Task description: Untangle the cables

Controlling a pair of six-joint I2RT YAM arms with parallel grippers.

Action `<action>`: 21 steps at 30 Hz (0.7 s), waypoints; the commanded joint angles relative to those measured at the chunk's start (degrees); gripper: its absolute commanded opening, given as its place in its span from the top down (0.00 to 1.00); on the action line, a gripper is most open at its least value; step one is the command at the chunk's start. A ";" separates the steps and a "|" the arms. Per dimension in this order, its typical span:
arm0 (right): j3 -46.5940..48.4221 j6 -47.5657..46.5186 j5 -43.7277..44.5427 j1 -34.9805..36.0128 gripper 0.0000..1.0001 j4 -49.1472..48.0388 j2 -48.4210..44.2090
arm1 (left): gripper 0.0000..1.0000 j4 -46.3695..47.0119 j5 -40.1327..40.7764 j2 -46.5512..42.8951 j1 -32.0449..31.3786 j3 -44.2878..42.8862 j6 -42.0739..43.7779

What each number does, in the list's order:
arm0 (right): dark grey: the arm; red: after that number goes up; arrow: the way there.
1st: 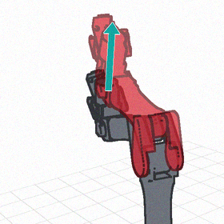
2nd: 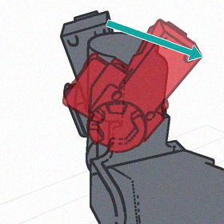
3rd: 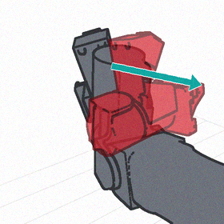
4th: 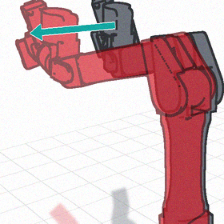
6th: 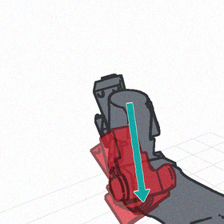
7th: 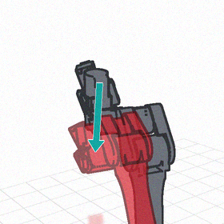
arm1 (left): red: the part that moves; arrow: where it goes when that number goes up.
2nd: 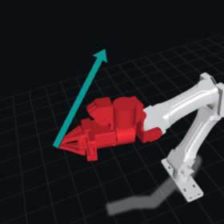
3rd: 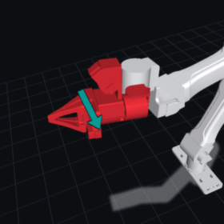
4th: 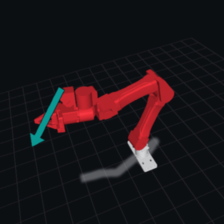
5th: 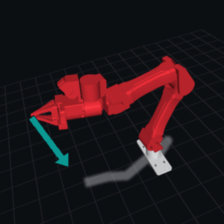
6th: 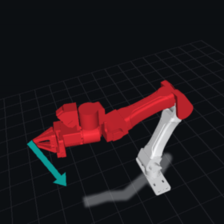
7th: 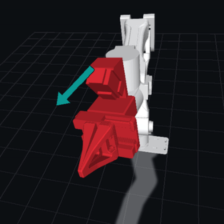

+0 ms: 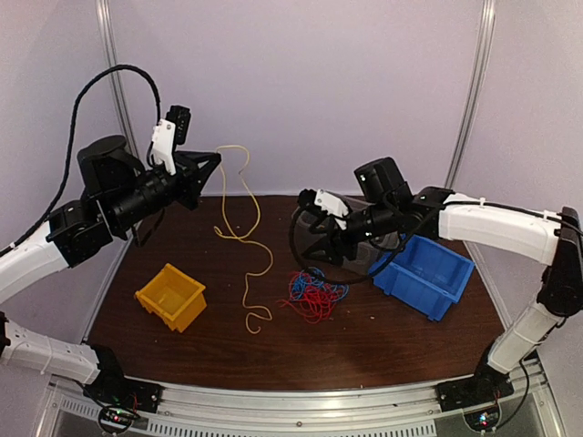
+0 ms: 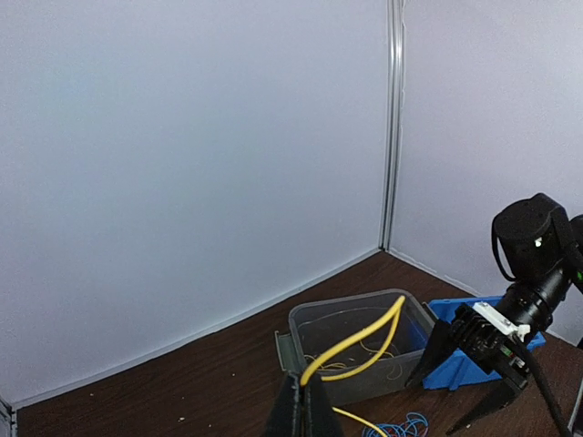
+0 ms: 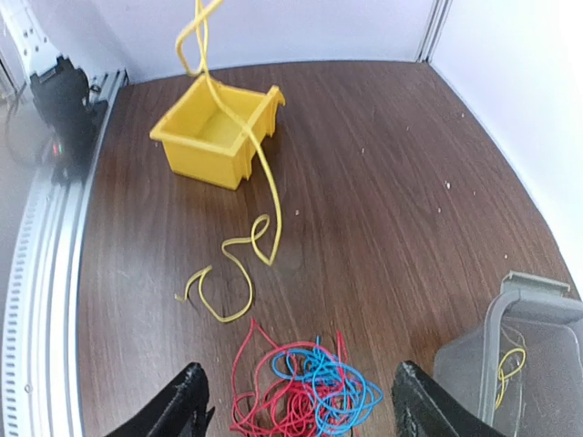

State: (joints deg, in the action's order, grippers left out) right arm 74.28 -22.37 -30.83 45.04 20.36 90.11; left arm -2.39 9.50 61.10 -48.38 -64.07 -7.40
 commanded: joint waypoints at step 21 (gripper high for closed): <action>11.66 25.11 -27.58 -0.35 0.37 -14.67 18.39 | 1.00 8.57 -7.09 -2.04 0.04 -2.11 -6.35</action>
State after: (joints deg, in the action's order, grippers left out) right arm 84.68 -1.30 -53.82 44.60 9.23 106.10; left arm 2.22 3.57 60.38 -48.38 -64.42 -12.75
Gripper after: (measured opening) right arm 0.661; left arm 0.008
